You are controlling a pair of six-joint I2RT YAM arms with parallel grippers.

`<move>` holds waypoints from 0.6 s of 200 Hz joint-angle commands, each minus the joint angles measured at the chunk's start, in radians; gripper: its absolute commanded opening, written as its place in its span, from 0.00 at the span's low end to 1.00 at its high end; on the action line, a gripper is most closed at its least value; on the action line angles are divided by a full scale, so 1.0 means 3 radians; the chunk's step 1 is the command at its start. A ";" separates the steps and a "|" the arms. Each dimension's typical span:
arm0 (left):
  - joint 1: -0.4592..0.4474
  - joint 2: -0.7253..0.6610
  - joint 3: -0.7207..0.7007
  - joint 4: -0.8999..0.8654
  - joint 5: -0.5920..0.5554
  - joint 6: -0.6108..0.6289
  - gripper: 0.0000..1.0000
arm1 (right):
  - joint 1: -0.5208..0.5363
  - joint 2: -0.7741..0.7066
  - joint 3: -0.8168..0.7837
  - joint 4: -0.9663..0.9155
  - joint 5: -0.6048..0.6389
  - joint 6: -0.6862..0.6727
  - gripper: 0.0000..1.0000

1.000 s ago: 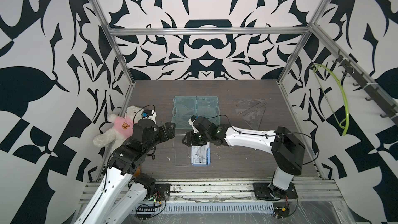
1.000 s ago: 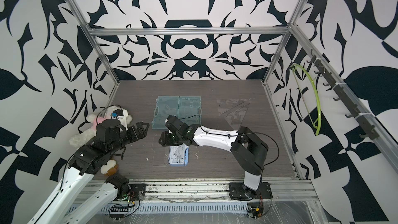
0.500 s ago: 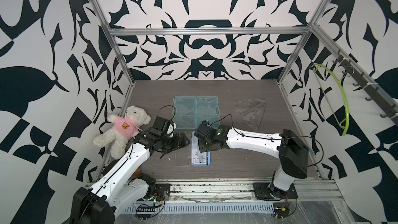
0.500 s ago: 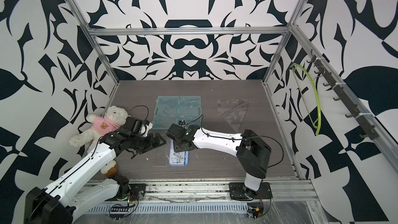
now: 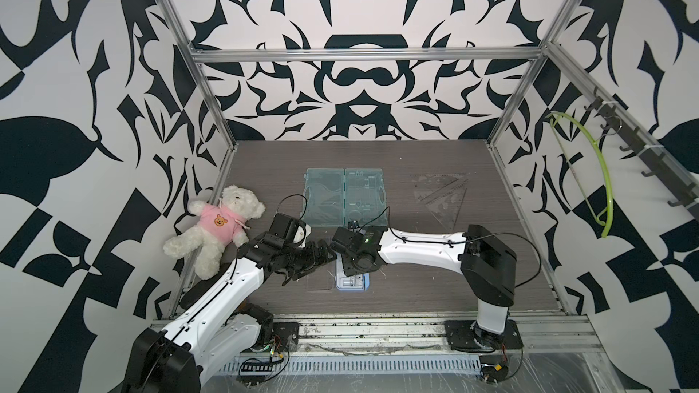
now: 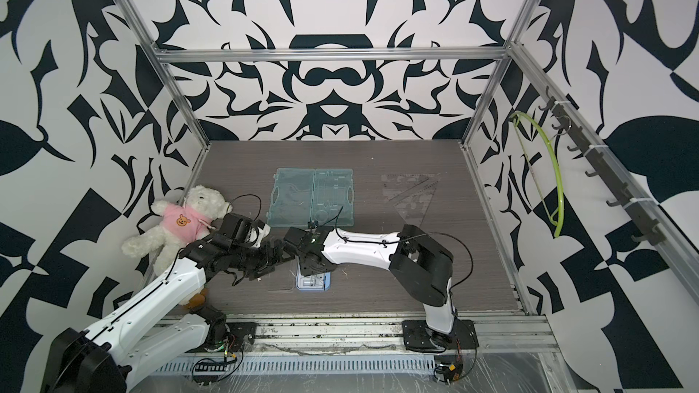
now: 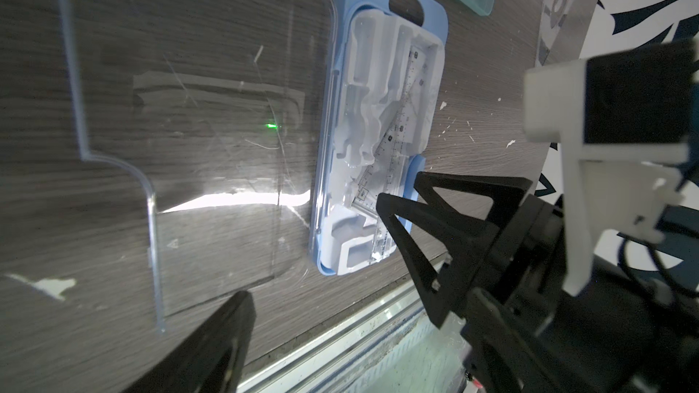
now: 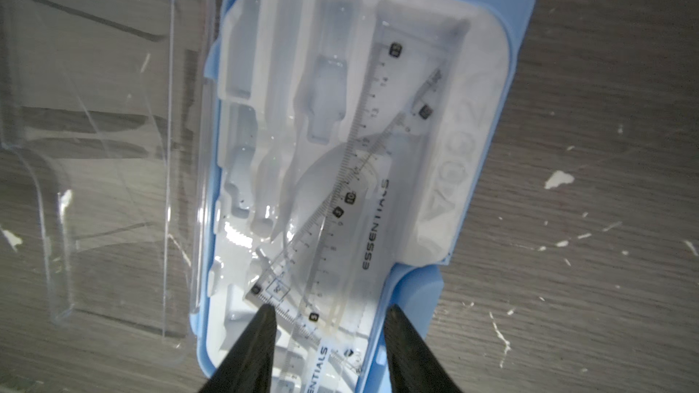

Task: Open the ruler set and take out the ruler
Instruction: Pick up the ruler from the ruler set box.

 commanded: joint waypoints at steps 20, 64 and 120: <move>0.0012 -0.0062 -0.0047 0.0023 -0.0007 -0.0015 0.92 | 0.0018 0.0026 0.0102 0.0042 -0.0021 0.0064 0.47; 0.0012 -0.0022 -0.0029 0.0041 -0.0017 -0.0025 0.92 | 0.0018 0.0065 0.0081 0.0097 -0.0050 0.0077 0.43; 0.0012 0.0015 -0.0026 0.0049 -0.0027 -0.0016 0.93 | 0.0015 0.0085 0.0081 0.0117 -0.0068 0.0085 0.31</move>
